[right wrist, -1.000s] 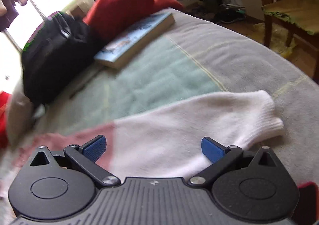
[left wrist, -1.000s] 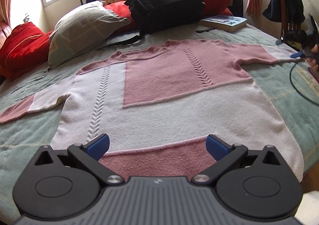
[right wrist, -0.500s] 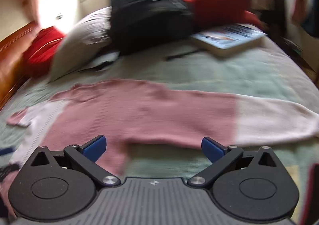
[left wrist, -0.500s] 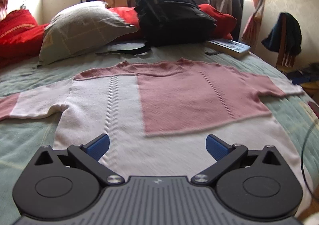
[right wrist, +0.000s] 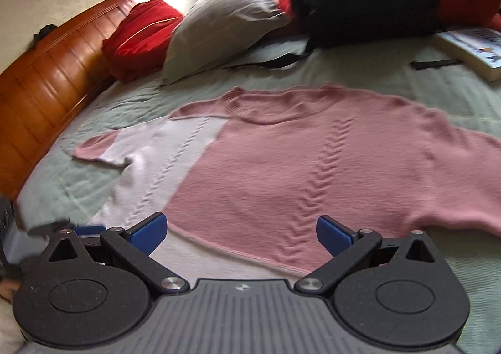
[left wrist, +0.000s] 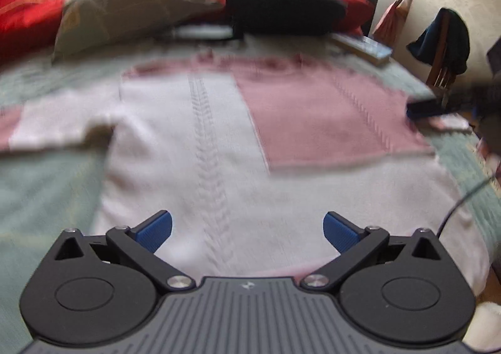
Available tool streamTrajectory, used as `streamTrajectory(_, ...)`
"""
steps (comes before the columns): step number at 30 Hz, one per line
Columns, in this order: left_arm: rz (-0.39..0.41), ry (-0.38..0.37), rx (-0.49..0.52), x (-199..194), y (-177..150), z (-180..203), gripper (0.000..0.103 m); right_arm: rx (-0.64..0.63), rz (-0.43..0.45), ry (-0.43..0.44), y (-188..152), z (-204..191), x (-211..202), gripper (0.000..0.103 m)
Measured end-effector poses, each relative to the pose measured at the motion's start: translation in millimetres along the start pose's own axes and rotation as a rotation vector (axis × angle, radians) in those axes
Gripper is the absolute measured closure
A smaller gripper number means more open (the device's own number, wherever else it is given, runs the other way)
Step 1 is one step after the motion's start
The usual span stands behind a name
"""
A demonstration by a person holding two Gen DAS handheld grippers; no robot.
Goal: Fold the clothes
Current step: 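Raise the right gripper above the sweater while the left gripper moves to the pink-cuffed sleeve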
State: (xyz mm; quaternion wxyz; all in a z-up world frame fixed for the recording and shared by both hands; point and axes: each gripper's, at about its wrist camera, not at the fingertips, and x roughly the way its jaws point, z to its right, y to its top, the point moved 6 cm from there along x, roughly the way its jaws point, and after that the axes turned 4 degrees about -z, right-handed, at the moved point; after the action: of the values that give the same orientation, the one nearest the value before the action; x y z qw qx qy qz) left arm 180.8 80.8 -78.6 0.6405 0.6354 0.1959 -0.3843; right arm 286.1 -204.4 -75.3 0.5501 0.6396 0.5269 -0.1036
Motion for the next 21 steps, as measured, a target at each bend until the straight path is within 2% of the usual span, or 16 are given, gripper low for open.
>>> streamTrajectory(3,0.050,-0.034,0.015,11,36,-15,0.001,-0.002,-0.011,0.007,0,-8,8,0.000)
streamTrajectory(6,0.038,-0.092,-0.053,43,57,-34,0.001,0.015,-0.016,0.008,1,-10,13,0.000)
streamTrajectory(10,0.014,-0.053,-0.130,77,57,-57,0.001,0.065,-0.015,0.048,3,-8,14,0.000)
streamTrajectory(14,-0.016,-0.079,-0.160,77,38,-69,0.001,0.070,-0.029,0.038,6,-6,22,0.000)
streamTrajectory(19,-0.021,-0.086,-0.151,50,35,-75,0.001,0.094,-0.067,0.041,6,-1,40,0.000)
streamTrajectory(21,0.000,-0.046,-0.137,42,42,-88,0.001,0.095,-0.076,0.043,6,-1,45,0.000)
